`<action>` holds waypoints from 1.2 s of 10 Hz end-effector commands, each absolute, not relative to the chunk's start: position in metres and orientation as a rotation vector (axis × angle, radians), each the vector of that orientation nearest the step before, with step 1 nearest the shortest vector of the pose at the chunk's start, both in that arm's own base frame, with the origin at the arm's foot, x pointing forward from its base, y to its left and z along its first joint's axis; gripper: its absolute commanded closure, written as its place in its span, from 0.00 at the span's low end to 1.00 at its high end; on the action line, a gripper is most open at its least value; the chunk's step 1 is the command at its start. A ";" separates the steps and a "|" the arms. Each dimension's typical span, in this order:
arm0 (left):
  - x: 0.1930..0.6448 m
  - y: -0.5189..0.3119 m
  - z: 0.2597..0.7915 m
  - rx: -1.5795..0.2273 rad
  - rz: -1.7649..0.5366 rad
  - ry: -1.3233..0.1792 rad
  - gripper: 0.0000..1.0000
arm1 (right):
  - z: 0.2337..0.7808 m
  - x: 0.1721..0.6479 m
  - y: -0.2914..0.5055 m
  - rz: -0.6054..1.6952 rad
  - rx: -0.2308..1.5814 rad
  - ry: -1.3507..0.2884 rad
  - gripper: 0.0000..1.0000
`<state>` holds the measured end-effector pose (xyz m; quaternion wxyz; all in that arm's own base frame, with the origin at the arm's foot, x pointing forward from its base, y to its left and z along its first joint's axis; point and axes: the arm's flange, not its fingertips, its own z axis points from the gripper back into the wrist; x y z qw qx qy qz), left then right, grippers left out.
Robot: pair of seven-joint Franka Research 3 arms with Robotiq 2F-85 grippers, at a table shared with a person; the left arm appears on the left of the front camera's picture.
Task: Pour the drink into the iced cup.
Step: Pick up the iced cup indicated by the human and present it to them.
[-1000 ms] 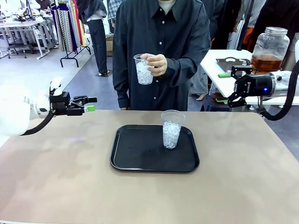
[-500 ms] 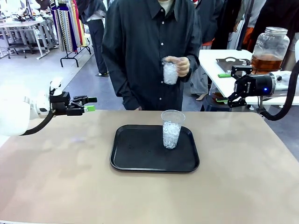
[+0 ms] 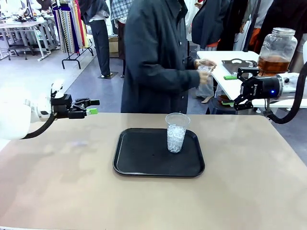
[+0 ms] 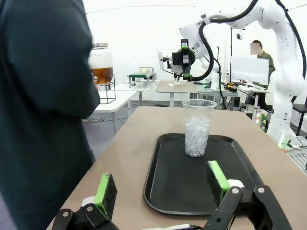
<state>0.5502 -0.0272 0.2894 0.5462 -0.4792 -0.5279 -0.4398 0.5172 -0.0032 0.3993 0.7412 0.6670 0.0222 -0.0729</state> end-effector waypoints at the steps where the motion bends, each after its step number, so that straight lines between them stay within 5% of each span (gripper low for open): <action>1: 0.549 -0.028 0.295 -1.141 -1.043 -1.255 0.00 | 0.400 0.517 -0.003 -0.158 1.464 0.049 0.00; 12: 0.549 -0.028 0.295 -1.141 -1.043 -1.255 0.00 | 0.400 0.517 -0.003 -0.158 1.464 0.049 0.00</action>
